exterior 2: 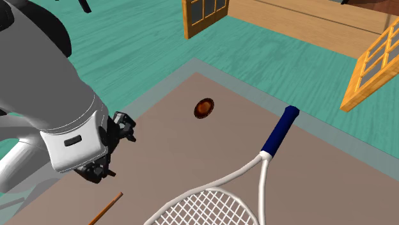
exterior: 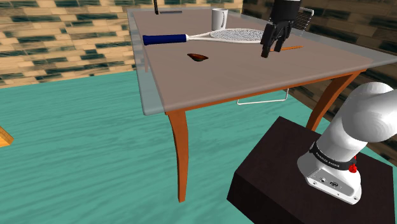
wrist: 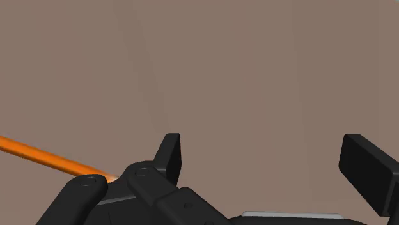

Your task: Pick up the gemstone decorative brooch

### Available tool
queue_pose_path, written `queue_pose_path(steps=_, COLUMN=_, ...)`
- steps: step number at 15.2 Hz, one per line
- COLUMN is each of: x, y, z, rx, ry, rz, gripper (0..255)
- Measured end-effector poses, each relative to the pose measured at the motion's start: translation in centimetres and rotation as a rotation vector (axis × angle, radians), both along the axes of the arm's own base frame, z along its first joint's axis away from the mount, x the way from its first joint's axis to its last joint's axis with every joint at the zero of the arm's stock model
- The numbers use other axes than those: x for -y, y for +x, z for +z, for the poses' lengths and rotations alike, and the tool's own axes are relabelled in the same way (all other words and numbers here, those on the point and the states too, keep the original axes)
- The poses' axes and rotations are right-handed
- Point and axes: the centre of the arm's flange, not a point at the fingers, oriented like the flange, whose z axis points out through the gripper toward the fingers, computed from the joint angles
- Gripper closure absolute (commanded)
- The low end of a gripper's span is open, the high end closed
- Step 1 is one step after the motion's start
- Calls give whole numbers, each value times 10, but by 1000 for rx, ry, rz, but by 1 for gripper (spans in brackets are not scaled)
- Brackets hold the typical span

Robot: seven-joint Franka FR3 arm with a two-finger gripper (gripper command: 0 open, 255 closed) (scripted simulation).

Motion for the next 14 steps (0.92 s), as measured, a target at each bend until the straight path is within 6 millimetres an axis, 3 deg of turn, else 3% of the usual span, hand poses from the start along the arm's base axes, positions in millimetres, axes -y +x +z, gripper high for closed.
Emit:
queue_pose_path(steps=4, x=-14, y=22, z=0, rx=10, ry=19, rz=44, gripper=0)
queue_pose_path(steps=14, x=-90, y=107, z=14, rx=59, ry=110, rz=253, gripper=0)
